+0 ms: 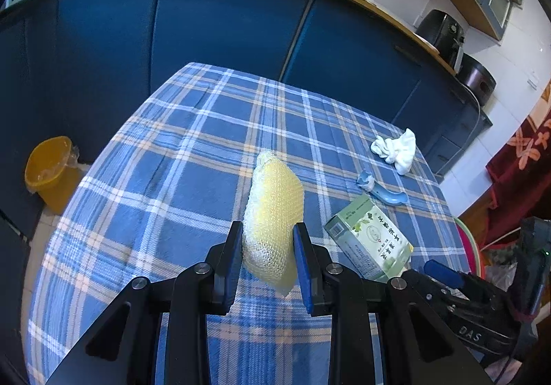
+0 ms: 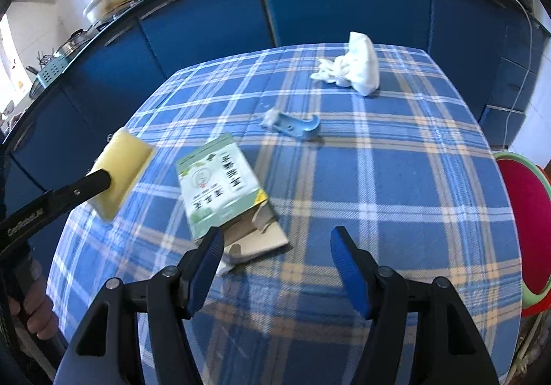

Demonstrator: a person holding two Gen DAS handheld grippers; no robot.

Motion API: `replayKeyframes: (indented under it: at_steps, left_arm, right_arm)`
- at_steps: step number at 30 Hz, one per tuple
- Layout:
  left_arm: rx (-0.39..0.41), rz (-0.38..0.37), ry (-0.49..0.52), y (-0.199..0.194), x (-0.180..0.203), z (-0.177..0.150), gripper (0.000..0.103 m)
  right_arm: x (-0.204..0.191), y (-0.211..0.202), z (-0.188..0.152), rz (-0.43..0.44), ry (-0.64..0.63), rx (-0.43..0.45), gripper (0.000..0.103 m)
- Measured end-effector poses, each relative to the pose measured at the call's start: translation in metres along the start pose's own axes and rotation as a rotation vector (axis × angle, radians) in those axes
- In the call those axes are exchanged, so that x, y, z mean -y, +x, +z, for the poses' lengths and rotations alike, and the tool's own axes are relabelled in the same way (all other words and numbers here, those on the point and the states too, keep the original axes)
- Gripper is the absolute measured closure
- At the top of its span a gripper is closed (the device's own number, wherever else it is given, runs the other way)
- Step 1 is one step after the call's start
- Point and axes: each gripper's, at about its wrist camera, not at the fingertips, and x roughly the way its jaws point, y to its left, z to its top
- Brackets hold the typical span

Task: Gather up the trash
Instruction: 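Grasp the yellow sponge with left tool while right tool grasps the green medicine box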

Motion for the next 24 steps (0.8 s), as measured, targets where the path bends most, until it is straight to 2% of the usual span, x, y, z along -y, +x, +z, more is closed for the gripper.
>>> replayKeyframes:
  at_steps: [6, 11, 24]
  left_arm:
    - [-0.008, 0.016, -0.008, 0.001, -0.002, -0.002, 0.074]
    - [-0.021, 0.028, -0.015, 0.004, -0.003, -0.003, 0.074]
    - [-0.034, 0.04, -0.024, 0.006, -0.007, -0.005, 0.074]
  right_arm:
    - [-0.001, -0.007, -0.001, 0.0, 0.017, 0.007, 0.034]
    - [-0.01, -0.01, 0.003, 0.018, -0.018, 0.029, 0.023]
    - [-0.035, 0.024, 0.016, 0.011, -0.088, -0.005, 0.022]
